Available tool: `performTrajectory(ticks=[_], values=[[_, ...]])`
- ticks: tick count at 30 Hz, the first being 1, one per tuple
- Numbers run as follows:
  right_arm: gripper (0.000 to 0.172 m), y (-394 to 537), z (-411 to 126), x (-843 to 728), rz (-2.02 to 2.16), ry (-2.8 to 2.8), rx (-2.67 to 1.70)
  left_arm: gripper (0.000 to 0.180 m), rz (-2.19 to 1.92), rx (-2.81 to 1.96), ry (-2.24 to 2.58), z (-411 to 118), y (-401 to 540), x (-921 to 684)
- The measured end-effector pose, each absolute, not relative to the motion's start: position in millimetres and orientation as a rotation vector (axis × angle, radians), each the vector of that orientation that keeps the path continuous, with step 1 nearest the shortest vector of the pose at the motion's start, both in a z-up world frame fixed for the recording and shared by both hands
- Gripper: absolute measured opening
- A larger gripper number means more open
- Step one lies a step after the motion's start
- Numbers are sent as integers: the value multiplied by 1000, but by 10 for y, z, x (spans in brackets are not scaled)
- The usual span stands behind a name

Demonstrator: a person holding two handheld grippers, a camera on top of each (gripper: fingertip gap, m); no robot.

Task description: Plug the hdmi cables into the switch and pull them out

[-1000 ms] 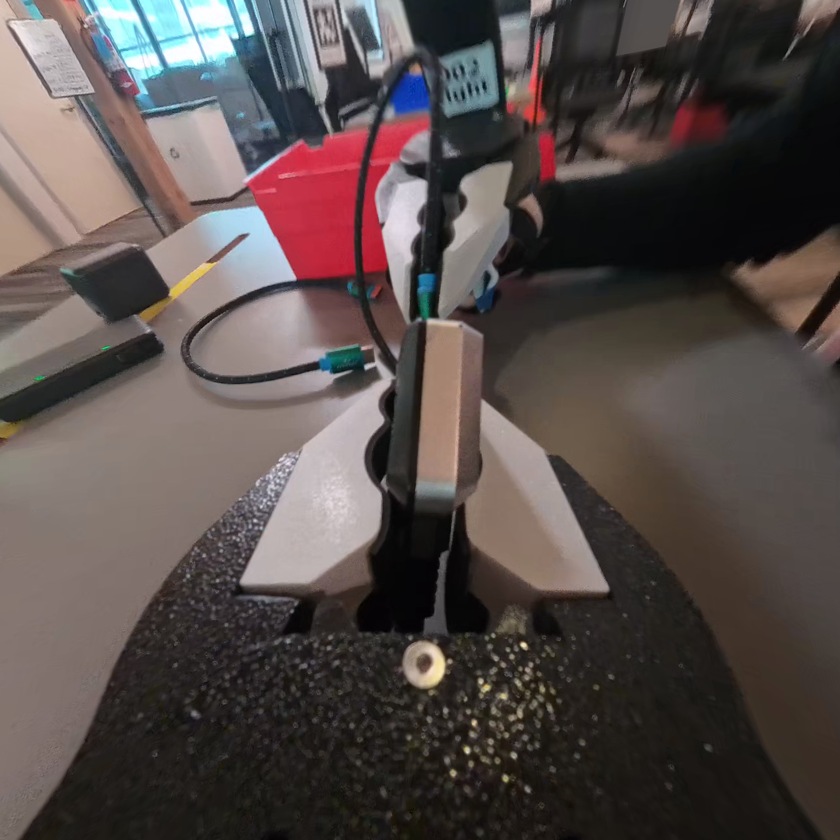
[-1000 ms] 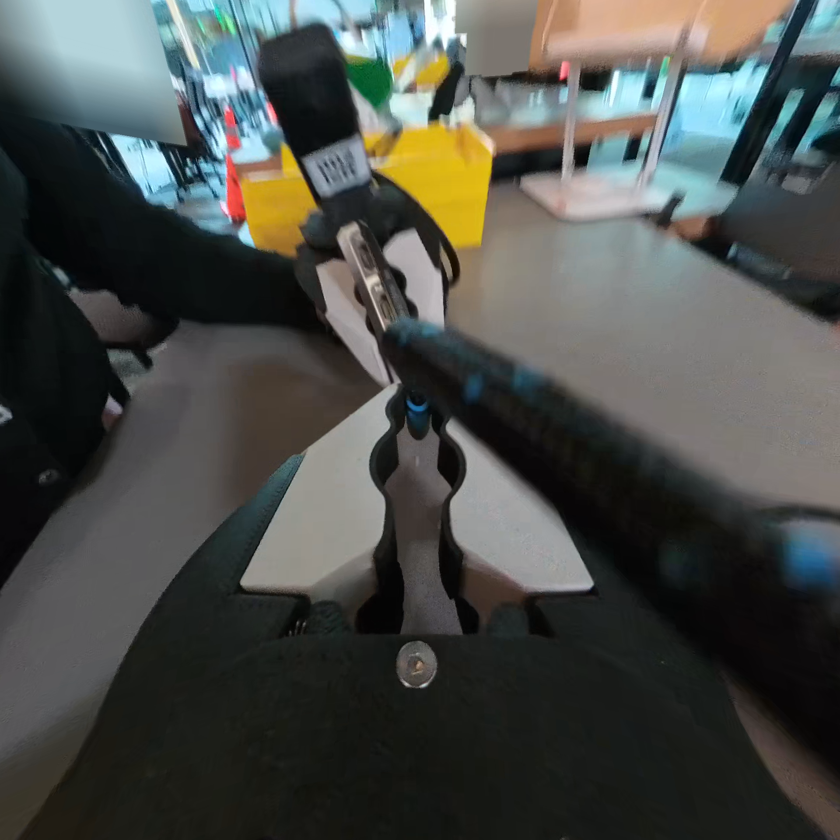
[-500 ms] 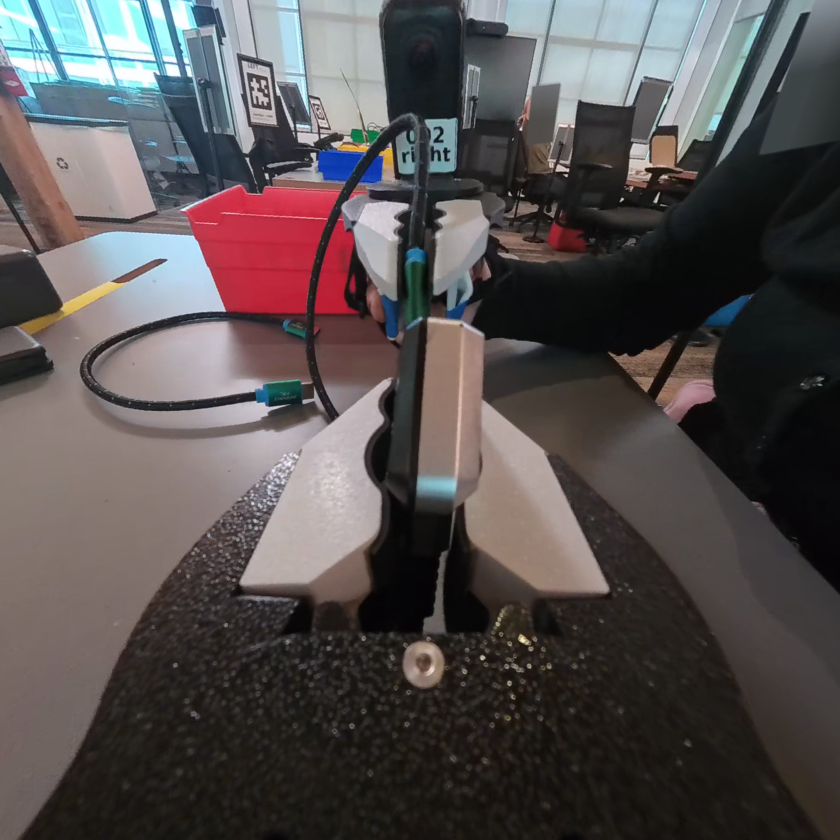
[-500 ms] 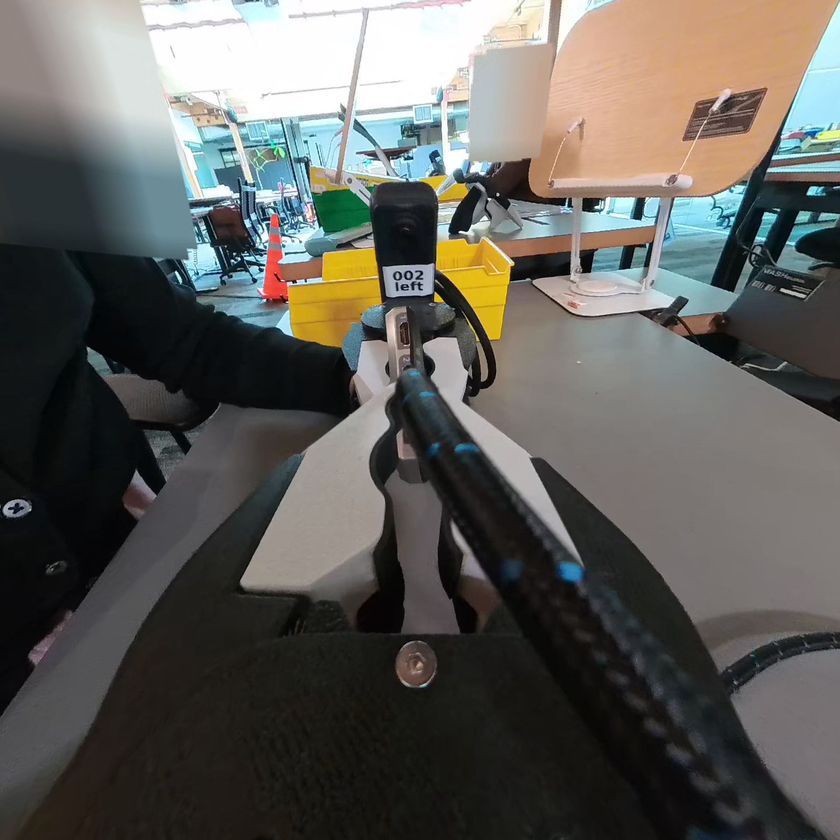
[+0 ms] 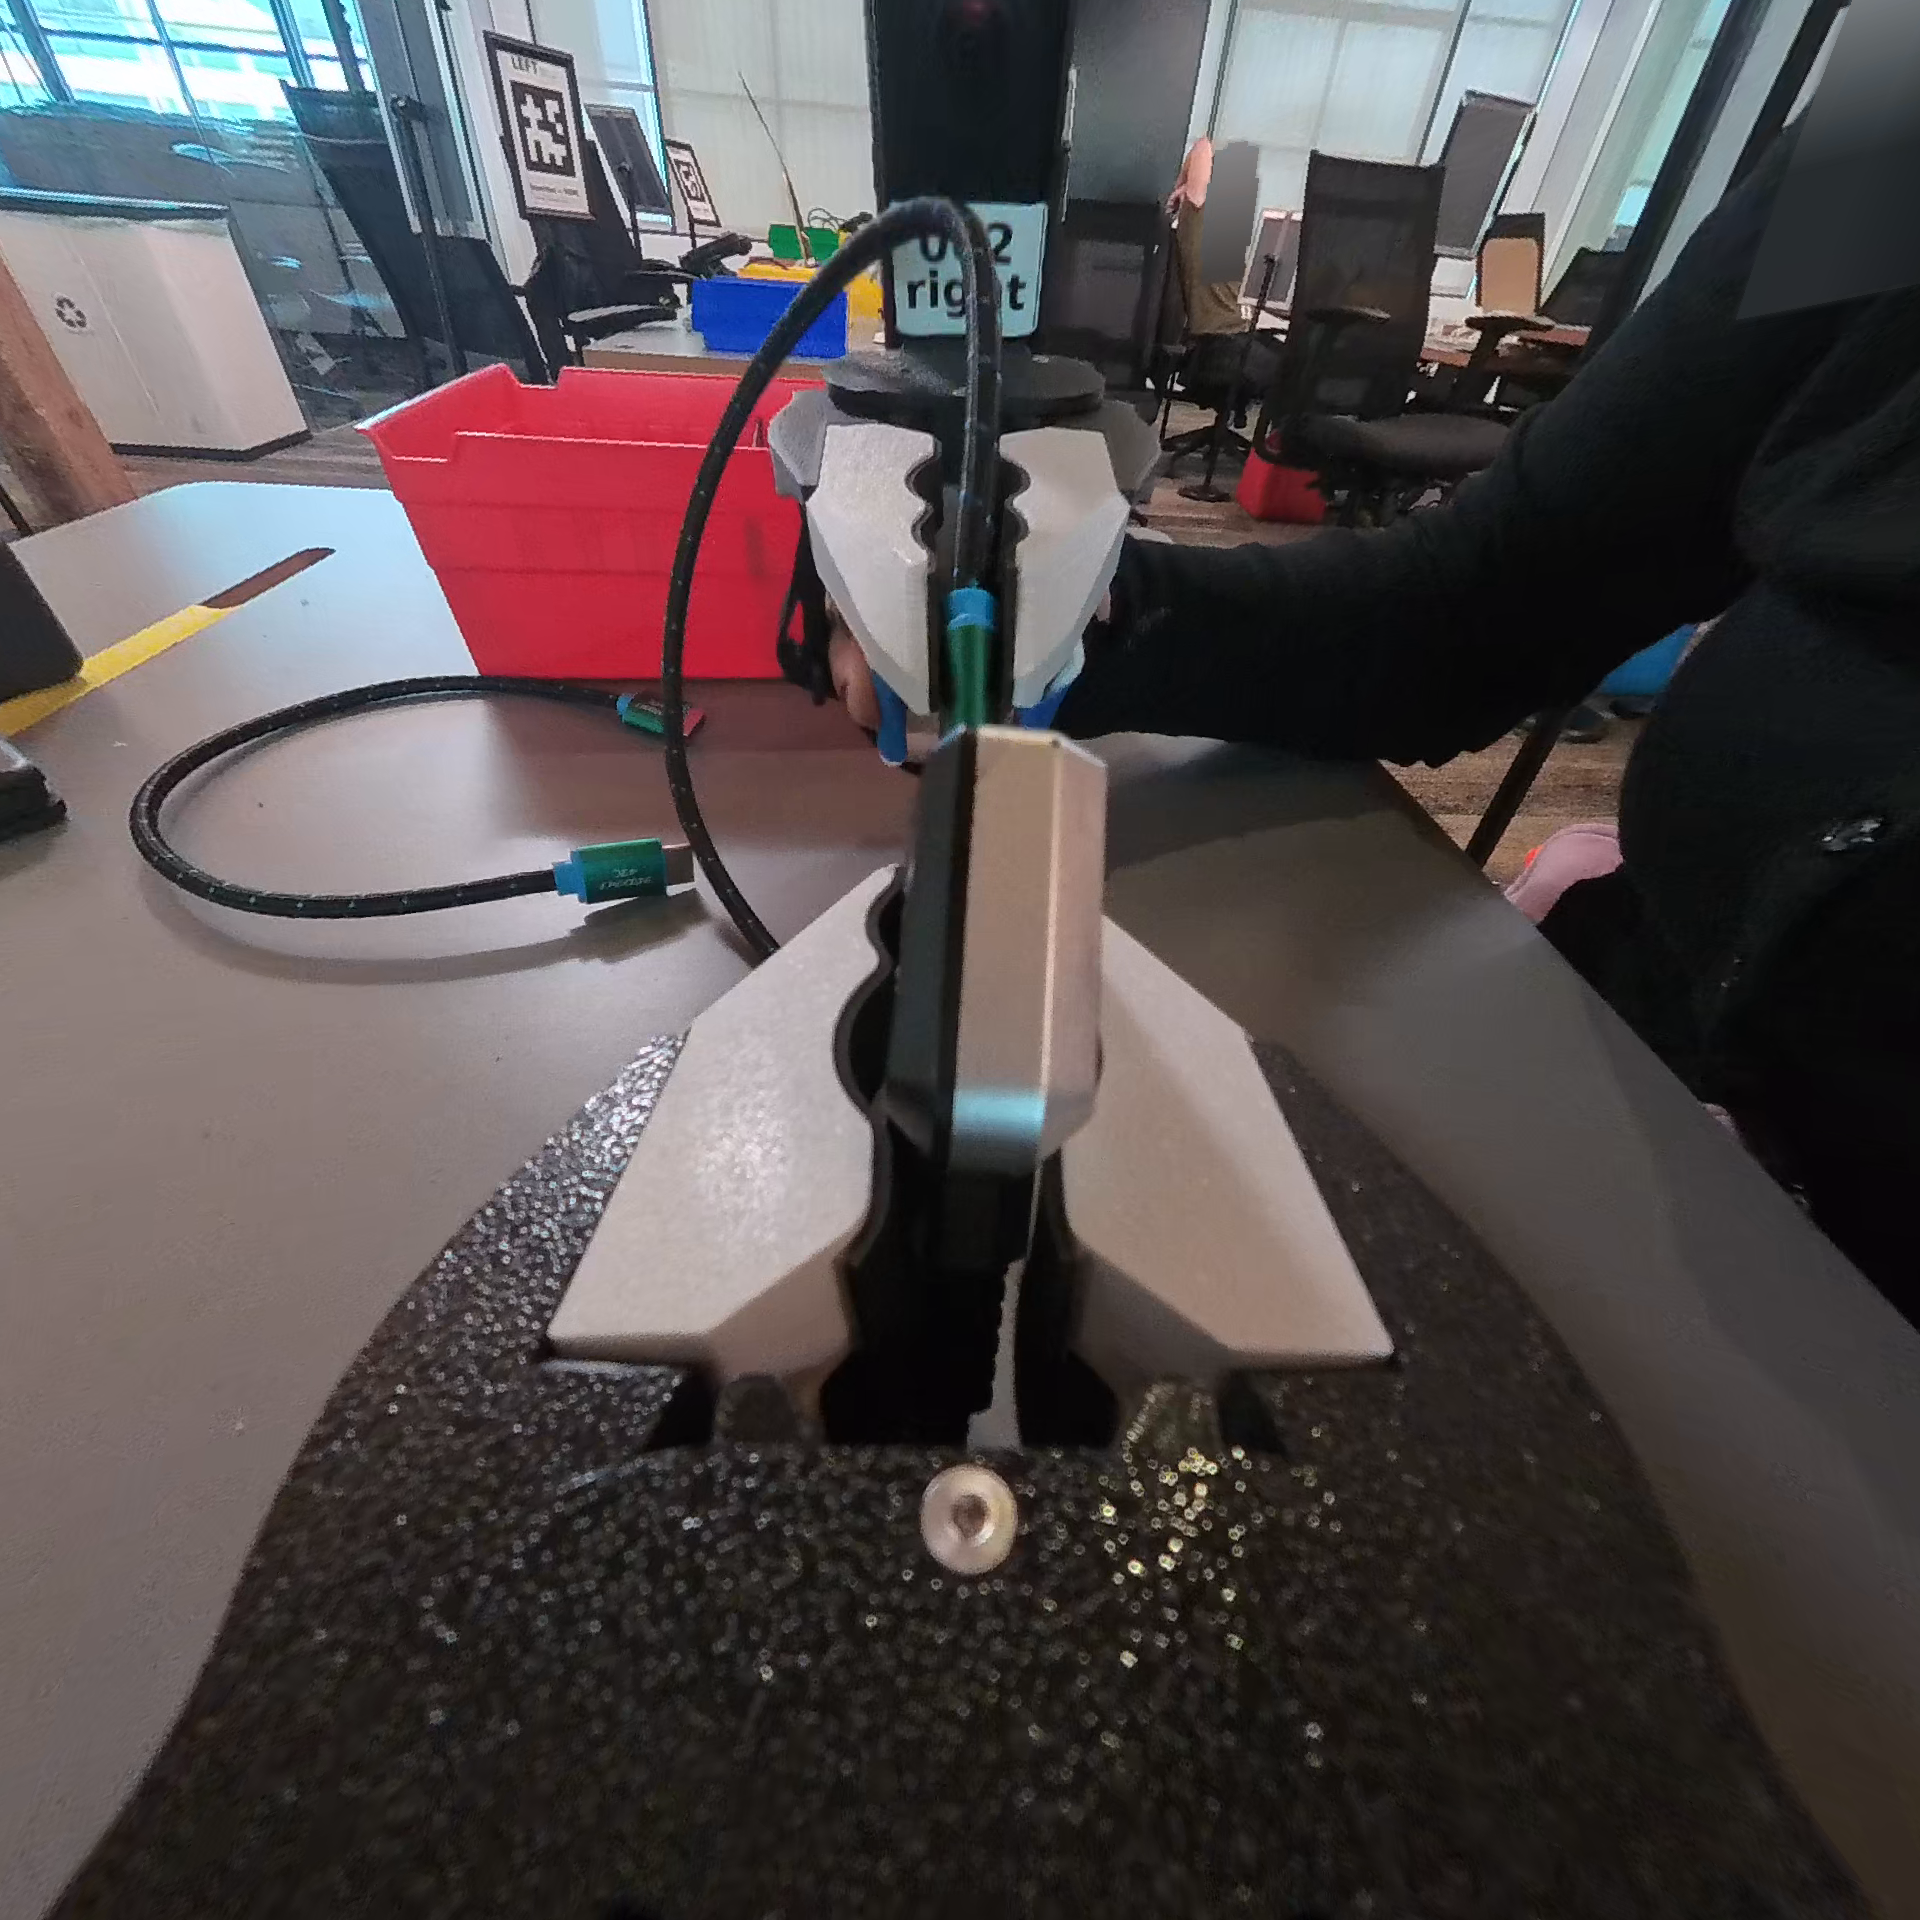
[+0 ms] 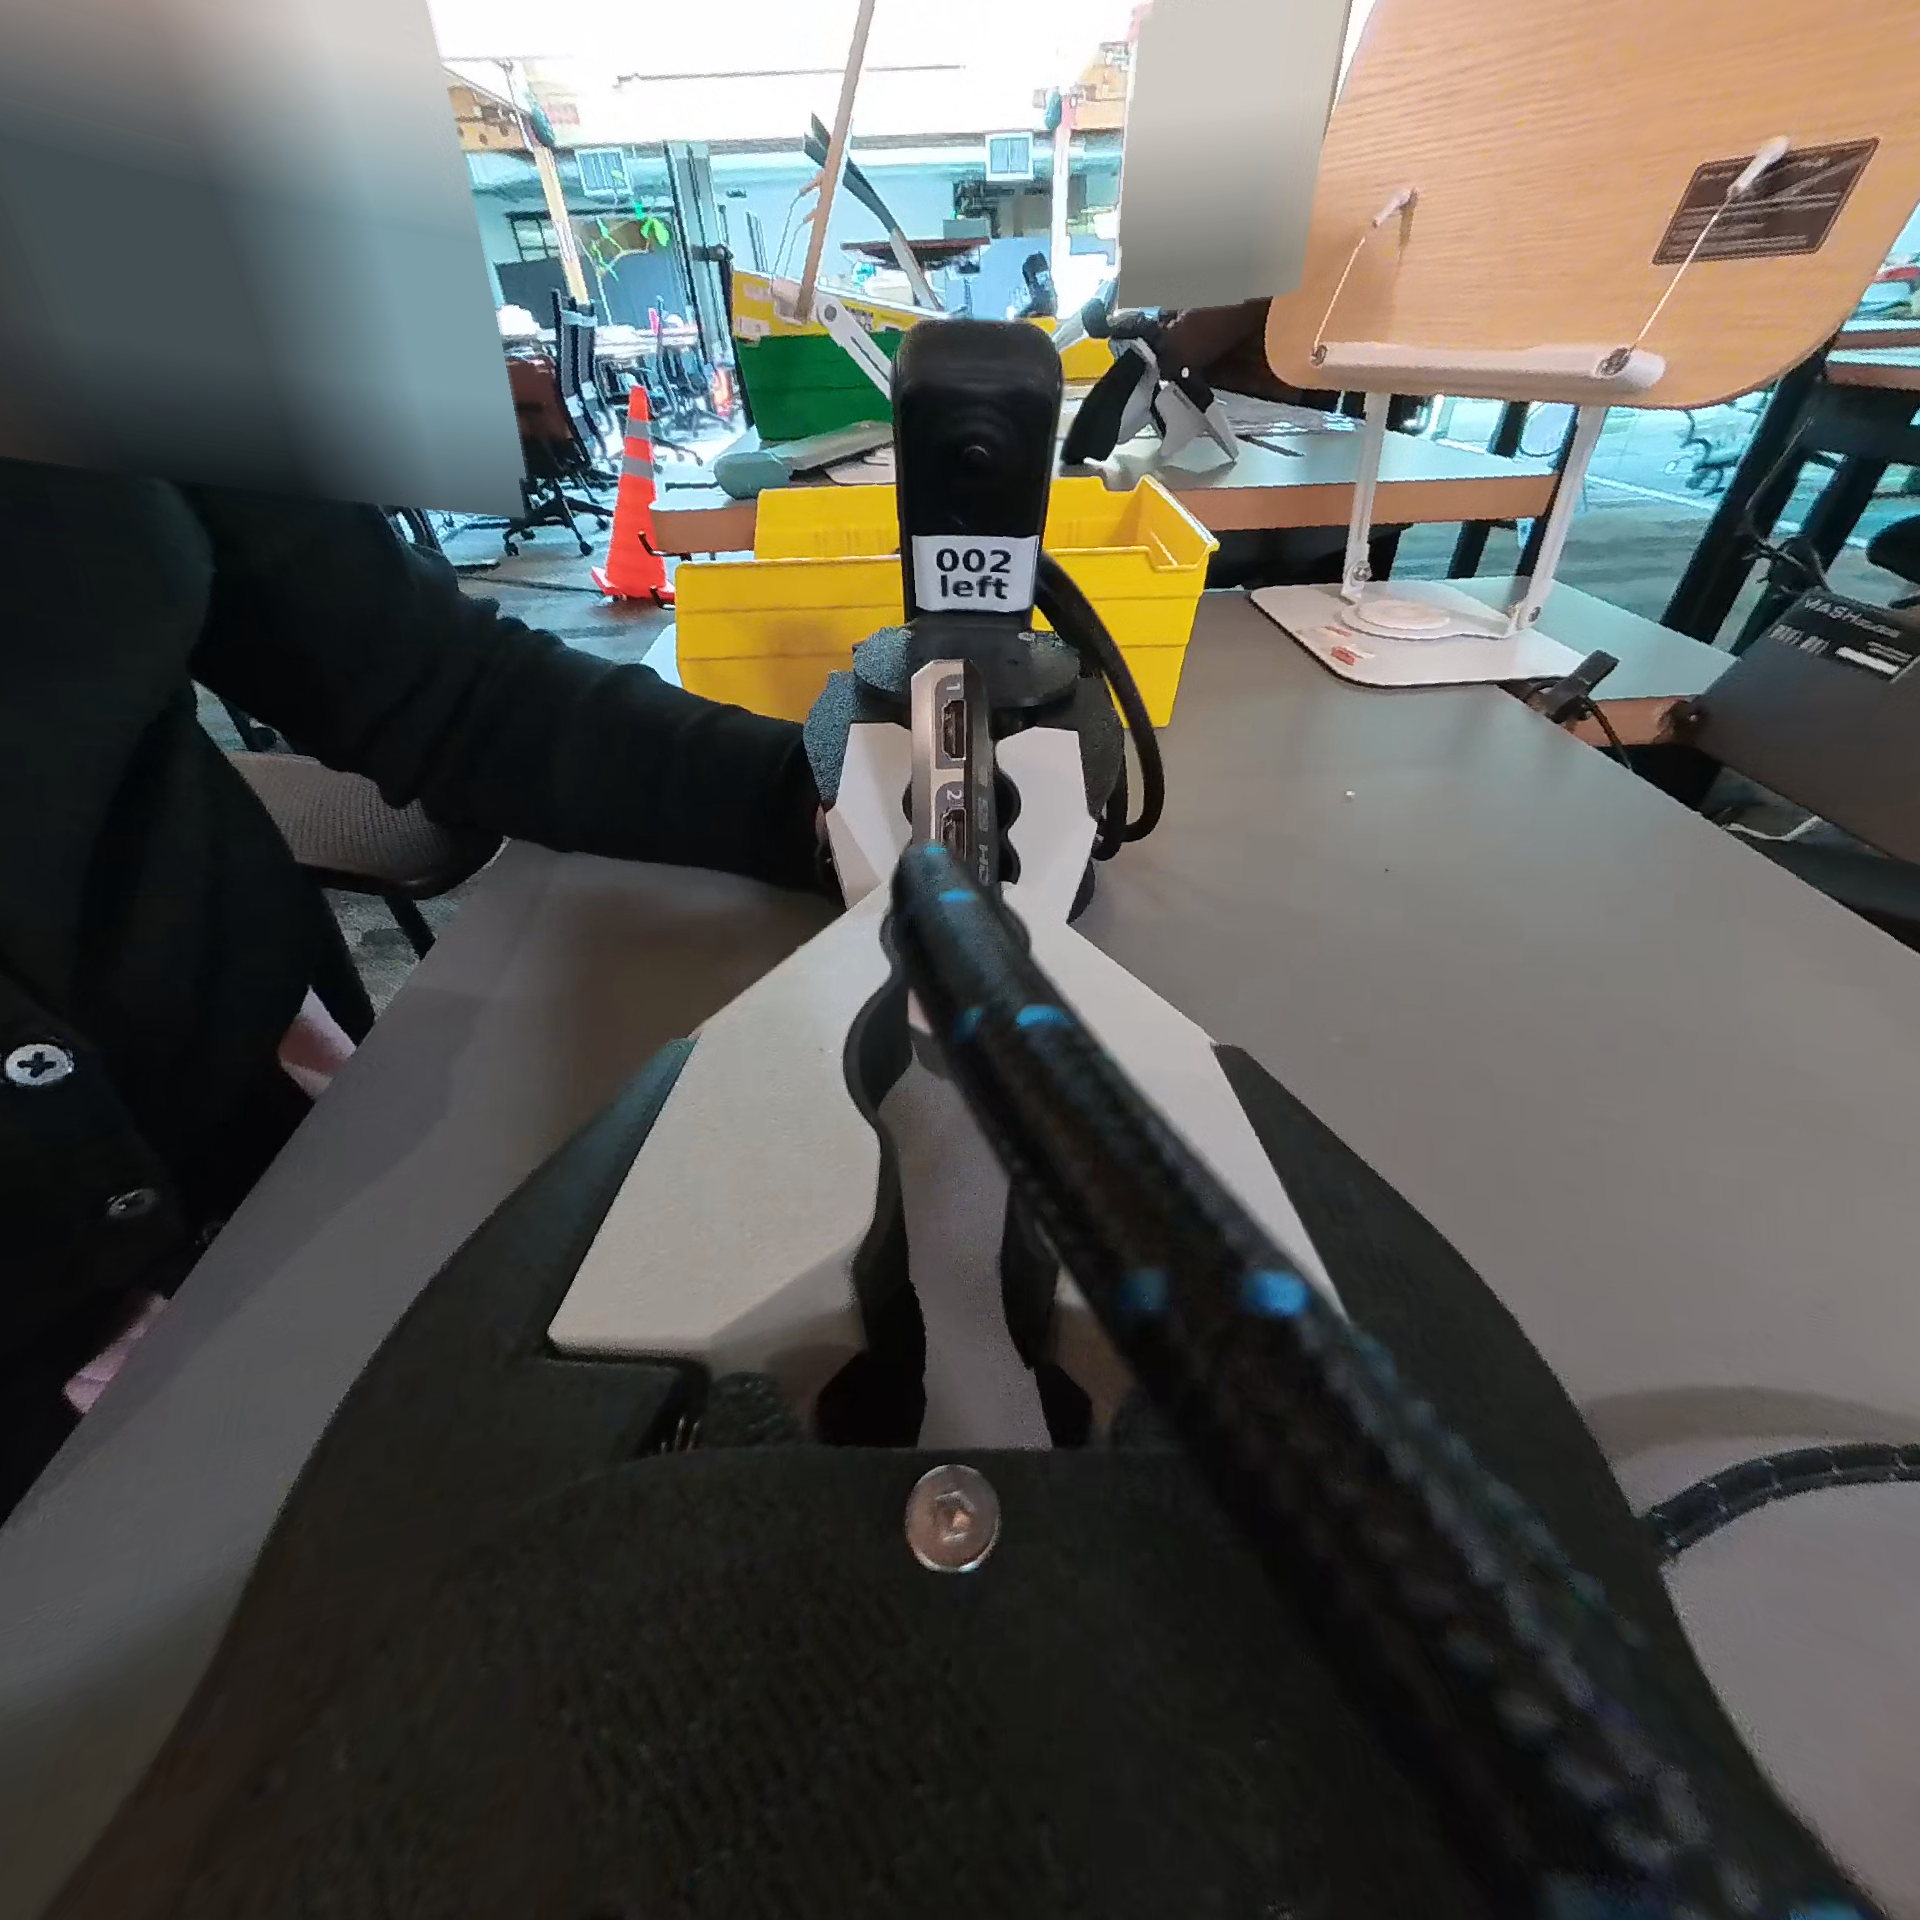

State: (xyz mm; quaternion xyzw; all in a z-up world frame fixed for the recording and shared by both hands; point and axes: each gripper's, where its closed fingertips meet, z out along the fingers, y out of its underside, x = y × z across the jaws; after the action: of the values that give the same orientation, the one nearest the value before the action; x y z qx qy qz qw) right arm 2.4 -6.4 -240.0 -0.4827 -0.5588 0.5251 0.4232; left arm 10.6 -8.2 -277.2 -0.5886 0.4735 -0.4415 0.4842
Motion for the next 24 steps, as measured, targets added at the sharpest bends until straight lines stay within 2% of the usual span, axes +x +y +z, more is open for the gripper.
performTrajectory(ticks=[12,14,16,17,21,24], values=[[10,-55,-2426,-12,1372,-1318,-1220,20,-1049,-1448,1121,-2771,-44,105],[10,-17,-2400,1,1390,-1251,-1187,21,-962,-1431,1094,-2762,30,101],[34,40,-2432,63,1356,-1235,-1192,21,-799,-1416,1022,-2733,177,15],[37,87,-2463,122,1308,-1246,-1201,21,-719,-1421,992,-2735,249,-55],[37,370,-2568,433,1033,-1209,-1232,20,-383,-1472,871,-2778,566,-403],[37,556,-2671,604,875,-1170,-1286,20,-299,-1530,833,-2839,677,-517]])
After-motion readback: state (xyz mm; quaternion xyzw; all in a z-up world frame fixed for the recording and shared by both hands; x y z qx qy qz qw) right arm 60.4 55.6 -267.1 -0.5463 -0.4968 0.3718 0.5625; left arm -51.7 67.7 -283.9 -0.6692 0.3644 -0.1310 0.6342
